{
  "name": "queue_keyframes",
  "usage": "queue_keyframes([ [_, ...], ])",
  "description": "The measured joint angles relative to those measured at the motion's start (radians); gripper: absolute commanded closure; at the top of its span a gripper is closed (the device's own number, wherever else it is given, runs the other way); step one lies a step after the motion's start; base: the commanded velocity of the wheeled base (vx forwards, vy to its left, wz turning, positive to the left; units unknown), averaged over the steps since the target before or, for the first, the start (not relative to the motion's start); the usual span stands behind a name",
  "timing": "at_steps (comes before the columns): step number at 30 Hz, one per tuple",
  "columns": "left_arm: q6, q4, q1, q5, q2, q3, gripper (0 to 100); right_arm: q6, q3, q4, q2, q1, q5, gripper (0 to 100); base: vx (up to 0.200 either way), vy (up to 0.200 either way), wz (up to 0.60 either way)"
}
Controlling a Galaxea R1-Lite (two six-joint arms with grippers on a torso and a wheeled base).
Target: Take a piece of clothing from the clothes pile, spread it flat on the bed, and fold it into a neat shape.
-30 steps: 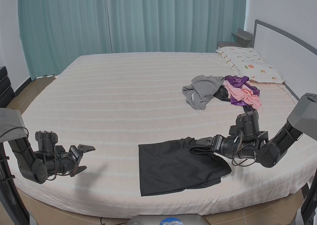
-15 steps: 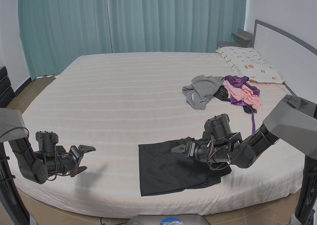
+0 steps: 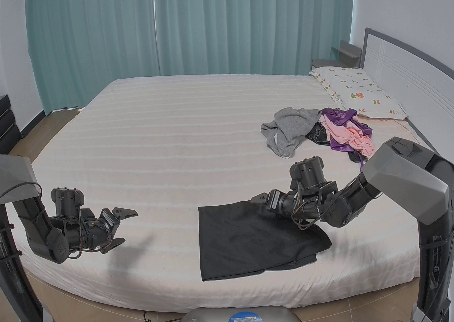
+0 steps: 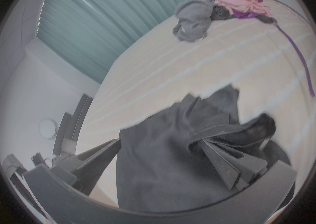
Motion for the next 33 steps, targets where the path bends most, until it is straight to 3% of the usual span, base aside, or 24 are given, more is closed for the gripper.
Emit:
queue_keyframes([
  [6,0.0,0.0,0.0,0.0,0.0,0.0,0,0.001,-0.071,0.0,0.032,-0.082,-0.057,0,0.0,0.0,0.0],
  [13,0.0,0.0,0.0,0.0,0.0,0.0,0,-0.002,-0.09,-0.01,0.046,-0.167,-0.065,0,0.0,0.0,0.0],
  [22,0.0,0.0,0.001,-0.001,0.0,0.0,0,-0.006,-0.049,-0.07,0.037,-0.2,0.031,0,0.0,0.0,0.0],
  [33,0.0,0.0,-0.008,0.021,0.006,-0.003,0,-0.031,-0.05,-0.067,0.055,-0.226,0.042,0,0.0,0.0,0.0],
])
